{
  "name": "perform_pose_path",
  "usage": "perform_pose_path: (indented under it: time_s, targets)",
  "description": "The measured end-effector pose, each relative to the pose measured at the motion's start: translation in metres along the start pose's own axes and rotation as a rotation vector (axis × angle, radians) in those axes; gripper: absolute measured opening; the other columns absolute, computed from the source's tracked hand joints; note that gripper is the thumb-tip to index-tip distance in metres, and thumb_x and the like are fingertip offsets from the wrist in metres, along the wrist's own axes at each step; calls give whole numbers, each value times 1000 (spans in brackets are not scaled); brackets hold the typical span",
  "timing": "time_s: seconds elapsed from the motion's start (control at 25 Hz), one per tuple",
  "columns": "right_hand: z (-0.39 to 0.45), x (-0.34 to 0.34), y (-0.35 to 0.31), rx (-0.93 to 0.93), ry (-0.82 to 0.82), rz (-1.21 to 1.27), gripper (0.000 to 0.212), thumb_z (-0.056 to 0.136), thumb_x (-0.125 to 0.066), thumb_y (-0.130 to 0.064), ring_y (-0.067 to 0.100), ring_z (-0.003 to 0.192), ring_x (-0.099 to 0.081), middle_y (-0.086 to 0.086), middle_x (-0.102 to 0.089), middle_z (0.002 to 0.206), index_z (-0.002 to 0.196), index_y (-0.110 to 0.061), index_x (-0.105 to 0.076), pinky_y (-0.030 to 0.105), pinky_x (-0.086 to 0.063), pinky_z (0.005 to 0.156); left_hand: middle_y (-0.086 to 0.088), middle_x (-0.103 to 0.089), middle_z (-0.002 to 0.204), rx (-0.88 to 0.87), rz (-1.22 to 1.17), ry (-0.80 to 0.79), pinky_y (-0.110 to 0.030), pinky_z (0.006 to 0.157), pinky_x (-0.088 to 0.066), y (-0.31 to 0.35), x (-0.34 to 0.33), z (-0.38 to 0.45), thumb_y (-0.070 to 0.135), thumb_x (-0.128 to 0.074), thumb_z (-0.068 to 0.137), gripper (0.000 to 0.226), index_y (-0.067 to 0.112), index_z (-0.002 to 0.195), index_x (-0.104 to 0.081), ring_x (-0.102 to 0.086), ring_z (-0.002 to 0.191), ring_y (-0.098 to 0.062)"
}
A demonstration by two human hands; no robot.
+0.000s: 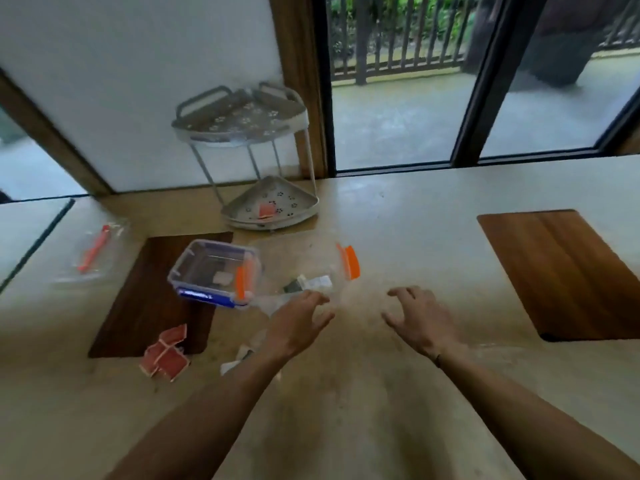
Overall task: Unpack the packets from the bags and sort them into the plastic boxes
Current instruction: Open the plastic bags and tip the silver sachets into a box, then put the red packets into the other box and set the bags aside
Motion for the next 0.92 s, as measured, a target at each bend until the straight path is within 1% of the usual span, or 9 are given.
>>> perform_pose_path:
  time_s: [0.08,0.2,0.24,0.36,0.48,0.56,0.64,0.8,0.92]
  targets:
    - [10,-12,-47,76,-25,-29,49,89,-48,-56,23,124,-46,-2,-52,136,132,-32,-47,43,-43,97,4,-61,125,21,-9,5,-28,89,-46,-29,25,-20,42,-56,94,35,23,123,-61,-58,114,-16]
    - [17,-36,-113,166,-97,-55,47,89,-47,-56,23,123,-48,-1,-52,136,130,-33,-47,43,-43,97,5,-64,120,-47,68,21,-27,87,-48,-75,49,-43,40,-56,94,31,23,119,-64,-61,109,-14]
    - [18,-43,-132,185,-116,-57,46,89,-47,-55,23,121,-49,-1,-53,136,129,-32,-47,42,-44,96,5,-64,118,-27,47,16,-28,87,-50,-93,54,-47,40,-56,94,29,23,116,-65,-62,107,-13]
    - [21,-59,-178,201,-131,-46,44,89,-48,-56,18,112,-58,-3,-59,131,126,-32,-51,37,-51,90,9,-65,116,57,-33,7,-23,83,-51,-149,67,-52,46,-53,93,29,28,115,-63,-61,100,-6]
    - [25,-65,-209,173,-131,-58,39,89,-47,-58,11,95,-64,-8,-66,116,117,-33,-56,29,-54,75,7,-67,112,53,-9,32,-27,83,-54,-191,81,-52,48,-50,94,30,28,113,-63,-62,97,-7]
    - [29,-64,-227,139,-144,-69,35,88,-47,-58,7,81,-63,-10,-69,102,107,-32,-61,26,-52,68,8,-67,108,53,12,-6,-23,81,-52,-212,87,-49,48,-50,94,29,28,110,-63,-63,95,-7]
    - [35,-57,-244,108,-131,-58,34,88,-48,-57,6,74,-62,-11,-69,92,103,-31,-64,26,-54,68,10,-66,110,41,32,-17,-17,78,-47,-227,92,-41,49,-47,94,30,30,111,-62,-62,94,-5]
    - [59,-28,-263,75,-18,-42,35,90,-49,-54,10,85,-65,-8,-69,103,107,-28,-63,31,-54,78,11,-65,111,63,-110,56,-20,79,-48,-235,113,-18,41,-57,93,27,26,114,-63,-61,96,-4]
    - [83,-10,-264,80,8,-63,37,91,-47,-55,12,89,-63,-7,-68,106,113,-28,-60,31,-54,76,10,-66,110,42,-113,91,-17,77,-45,-238,123,6,40,-60,91,26,25,112,-64,-59,94,0]
Point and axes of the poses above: each hand's wrist, its own z-axis towards the middle knuckle, its own x-axis out of the back of the hand, y = z × x, the point moved 3 cm from there along z, towards the middle knuckle
